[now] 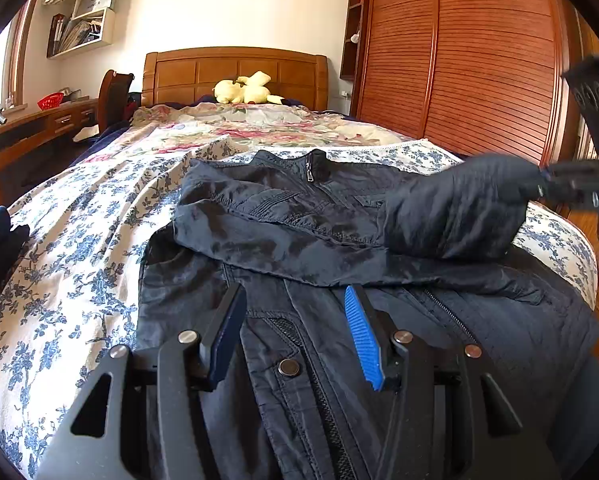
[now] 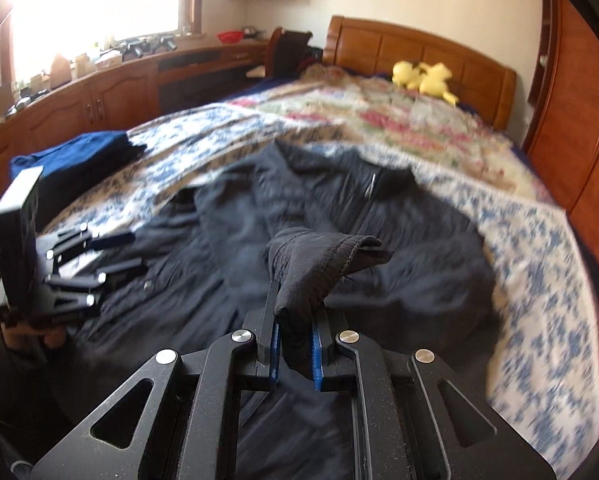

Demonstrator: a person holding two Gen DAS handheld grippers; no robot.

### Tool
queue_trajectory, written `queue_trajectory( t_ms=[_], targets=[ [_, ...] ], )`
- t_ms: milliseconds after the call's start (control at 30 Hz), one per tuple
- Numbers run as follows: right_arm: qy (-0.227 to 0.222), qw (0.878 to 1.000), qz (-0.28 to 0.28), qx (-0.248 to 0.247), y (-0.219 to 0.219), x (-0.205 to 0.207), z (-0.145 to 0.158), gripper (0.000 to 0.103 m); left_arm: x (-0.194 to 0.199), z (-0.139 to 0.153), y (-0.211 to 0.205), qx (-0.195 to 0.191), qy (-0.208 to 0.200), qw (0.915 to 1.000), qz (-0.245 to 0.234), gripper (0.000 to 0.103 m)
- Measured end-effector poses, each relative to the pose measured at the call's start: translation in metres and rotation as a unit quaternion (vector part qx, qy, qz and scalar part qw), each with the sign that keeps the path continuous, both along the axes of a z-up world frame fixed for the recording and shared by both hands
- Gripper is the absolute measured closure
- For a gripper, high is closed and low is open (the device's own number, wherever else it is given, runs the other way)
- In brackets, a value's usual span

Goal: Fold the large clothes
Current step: 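Lay the held sleeve across the jacket back and open the right gripper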

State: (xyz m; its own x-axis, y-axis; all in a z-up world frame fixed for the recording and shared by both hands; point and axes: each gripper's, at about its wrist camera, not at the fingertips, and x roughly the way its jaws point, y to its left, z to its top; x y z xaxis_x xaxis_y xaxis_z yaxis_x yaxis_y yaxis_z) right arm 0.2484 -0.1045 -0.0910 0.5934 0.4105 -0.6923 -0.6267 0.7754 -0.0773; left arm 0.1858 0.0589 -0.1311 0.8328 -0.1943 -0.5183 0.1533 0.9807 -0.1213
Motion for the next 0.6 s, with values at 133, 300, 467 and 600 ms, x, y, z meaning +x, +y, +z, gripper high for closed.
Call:
queue_trajectory(
  t_ms=[133, 300, 467, 600],
  targets=[
    [0.018, 1.000, -0.005, 0.008, -0.006, -0.012, -0.012, 0.086, 0.000, 0.000, -0.001, 0.000, 0.000, 1.0000, 0.000, 0.053],
    [0.026, 0.999, -0.017, 0.027, -0.023, -0.028, -0.015, 0.061, 0.000, 0.001, -0.002, -0.001, -0.002, 1.0000, -0.001, 0.053],
    [0.018, 0.999, -0.031, 0.022, -0.042, -0.036, -0.017, 0.058, -0.002, 0.004, -0.010, -0.006, -0.002, 0.9999, -0.010, 0.053],
    [0.016, 0.999, -0.044, 0.017, -0.058, -0.037, -0.026, 0.058, -0.004, 0.008, -0.022, -0.001, -0.002, 0.9998, -0.020, 0.053]
  ],
)
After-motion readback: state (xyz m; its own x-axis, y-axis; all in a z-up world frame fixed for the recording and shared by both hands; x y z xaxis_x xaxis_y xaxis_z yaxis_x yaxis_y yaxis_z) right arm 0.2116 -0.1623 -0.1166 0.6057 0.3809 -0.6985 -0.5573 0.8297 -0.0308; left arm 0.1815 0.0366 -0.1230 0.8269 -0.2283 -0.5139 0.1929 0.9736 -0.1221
